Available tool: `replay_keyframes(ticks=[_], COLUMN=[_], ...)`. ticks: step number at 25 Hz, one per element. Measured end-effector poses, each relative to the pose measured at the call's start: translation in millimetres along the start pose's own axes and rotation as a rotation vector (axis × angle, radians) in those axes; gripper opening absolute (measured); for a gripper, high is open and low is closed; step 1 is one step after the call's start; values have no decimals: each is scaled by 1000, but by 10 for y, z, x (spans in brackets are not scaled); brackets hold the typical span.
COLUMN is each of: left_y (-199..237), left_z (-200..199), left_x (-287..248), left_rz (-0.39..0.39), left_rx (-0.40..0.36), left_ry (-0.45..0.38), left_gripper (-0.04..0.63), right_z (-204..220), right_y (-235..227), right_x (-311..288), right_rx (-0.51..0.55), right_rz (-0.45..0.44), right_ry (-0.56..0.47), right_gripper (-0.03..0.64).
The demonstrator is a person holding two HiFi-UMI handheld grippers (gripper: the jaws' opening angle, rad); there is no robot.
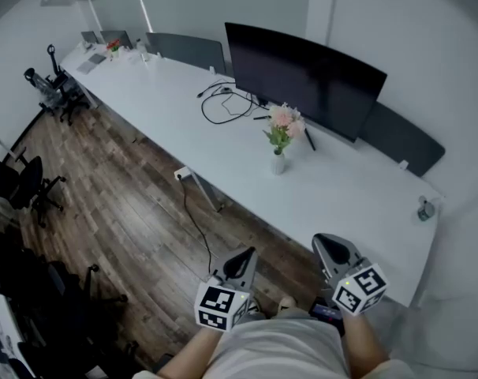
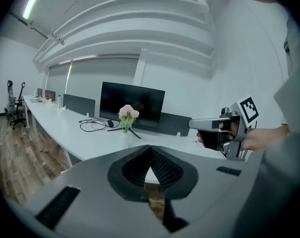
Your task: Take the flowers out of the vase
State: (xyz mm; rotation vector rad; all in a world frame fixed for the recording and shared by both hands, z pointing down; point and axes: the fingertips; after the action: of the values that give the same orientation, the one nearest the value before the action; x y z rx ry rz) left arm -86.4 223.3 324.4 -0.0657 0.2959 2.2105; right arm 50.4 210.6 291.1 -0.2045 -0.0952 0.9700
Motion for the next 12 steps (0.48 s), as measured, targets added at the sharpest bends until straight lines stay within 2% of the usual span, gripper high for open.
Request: replay_keyframes(ticks=[3,6,12], left_y=[69,119,192], left_z=[-47,-3,71], left_x=[16,14,-225], left_rz=[16,27,51], left_rx=[-4,10,23], left_ry=[-18,-8,17], left_gripper=[3,3,3], right_z=[-43,11,117], right_y=[-2,-42,-196], right_x=[-19,-54,-219], right_rx=[11,23,11], right_rz=[33,56,38], right_ry=[-29,-14,16], right_gripper=[32,34,34])
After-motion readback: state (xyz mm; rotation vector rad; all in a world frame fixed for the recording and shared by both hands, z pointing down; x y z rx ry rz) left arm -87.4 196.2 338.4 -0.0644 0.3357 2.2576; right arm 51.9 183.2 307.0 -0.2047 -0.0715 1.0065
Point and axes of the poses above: the fingertips, and each gripper's own axes: x backward along the fingers, y to its left, z out of its underside, and after that the axes turned 10 degrees about -y, right-handed
